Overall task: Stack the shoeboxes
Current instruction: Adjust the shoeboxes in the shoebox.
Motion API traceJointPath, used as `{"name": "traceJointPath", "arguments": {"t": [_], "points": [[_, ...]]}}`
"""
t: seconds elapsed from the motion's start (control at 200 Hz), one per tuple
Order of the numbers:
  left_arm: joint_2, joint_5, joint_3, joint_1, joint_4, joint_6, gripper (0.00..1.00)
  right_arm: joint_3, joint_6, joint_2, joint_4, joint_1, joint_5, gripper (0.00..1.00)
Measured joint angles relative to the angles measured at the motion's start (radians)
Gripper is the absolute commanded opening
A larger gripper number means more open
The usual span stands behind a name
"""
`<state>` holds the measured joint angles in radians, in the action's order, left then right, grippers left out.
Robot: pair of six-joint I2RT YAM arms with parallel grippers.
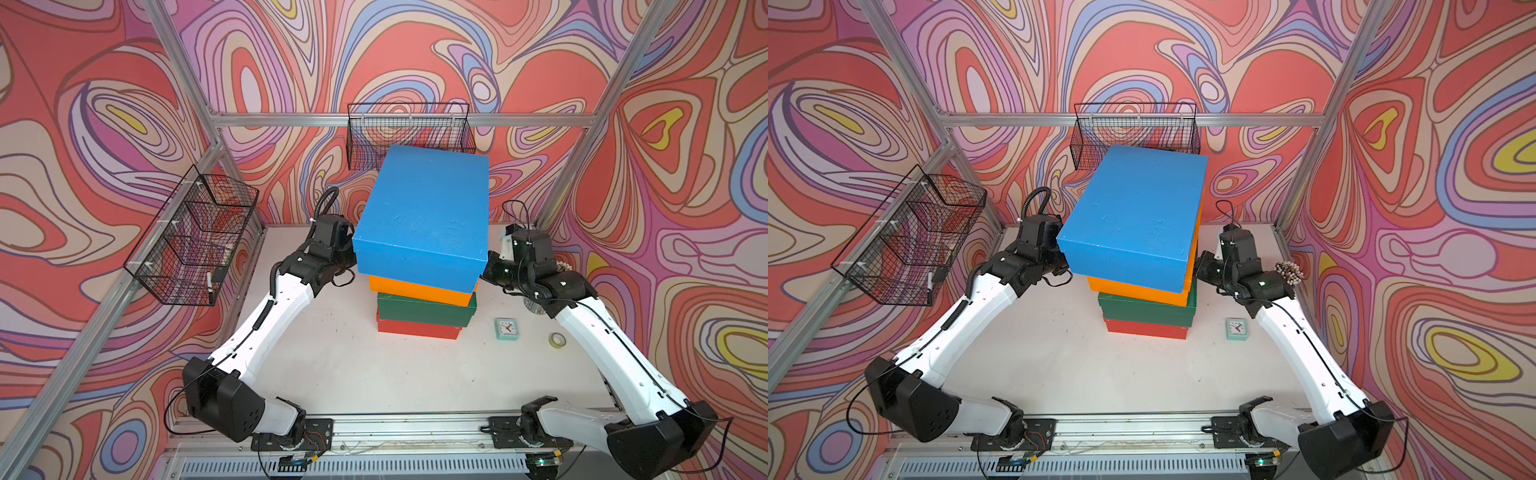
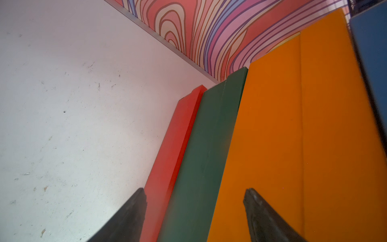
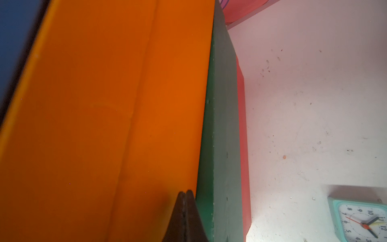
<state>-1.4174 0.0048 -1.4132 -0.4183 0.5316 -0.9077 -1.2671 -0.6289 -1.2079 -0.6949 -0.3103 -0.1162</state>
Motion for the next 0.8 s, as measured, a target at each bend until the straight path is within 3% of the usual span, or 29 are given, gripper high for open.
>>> {"name": "traceJointPath", "arguments": {"t": [0.801], "points": [[0.002, -0.044, -0.03, -0.059, 0.049, -0.005, 0.78, -0.029, 0.03, 0.016, -0.039, 0.034, 0.068, 0.0]]}}
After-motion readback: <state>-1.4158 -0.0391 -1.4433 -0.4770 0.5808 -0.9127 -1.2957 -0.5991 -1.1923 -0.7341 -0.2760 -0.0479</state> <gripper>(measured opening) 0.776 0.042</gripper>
